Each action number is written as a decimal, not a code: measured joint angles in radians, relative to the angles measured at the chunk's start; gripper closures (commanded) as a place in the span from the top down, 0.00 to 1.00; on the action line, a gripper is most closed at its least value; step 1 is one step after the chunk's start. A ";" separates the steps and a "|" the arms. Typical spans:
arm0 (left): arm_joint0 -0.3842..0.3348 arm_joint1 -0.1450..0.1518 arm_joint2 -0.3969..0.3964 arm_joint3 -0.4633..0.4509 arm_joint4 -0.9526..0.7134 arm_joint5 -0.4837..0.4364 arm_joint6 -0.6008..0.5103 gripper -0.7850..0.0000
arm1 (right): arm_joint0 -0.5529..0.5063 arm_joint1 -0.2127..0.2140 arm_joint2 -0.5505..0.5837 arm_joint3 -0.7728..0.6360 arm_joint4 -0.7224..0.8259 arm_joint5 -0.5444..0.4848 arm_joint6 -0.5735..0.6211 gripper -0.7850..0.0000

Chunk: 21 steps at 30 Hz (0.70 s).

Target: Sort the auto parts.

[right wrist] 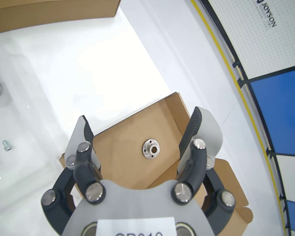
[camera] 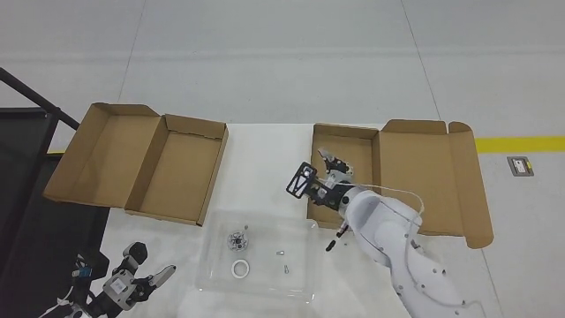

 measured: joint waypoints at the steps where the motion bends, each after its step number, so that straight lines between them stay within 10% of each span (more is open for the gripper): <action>1: 0.000 0.000 0.000 0.000 0.000 0.000 0.000 1.00 | -0.014 0.000 -0.013 -0.028 -0.014 -0.009 -0.005 1.00; 12: 0.000 0.000 0.000 0.000 0.000 0.000 0.000 1.00 | -0.033 0.002 -0.032 -0.041 -0.015 -0.035 -0.033 1.00; 21: 0.000 0.000 0.000 0.000 0.000 0.000 0.000 1.00 | -0.014 0.011 -0.109 -0.014 0.011 -0.368 -0.134 1.00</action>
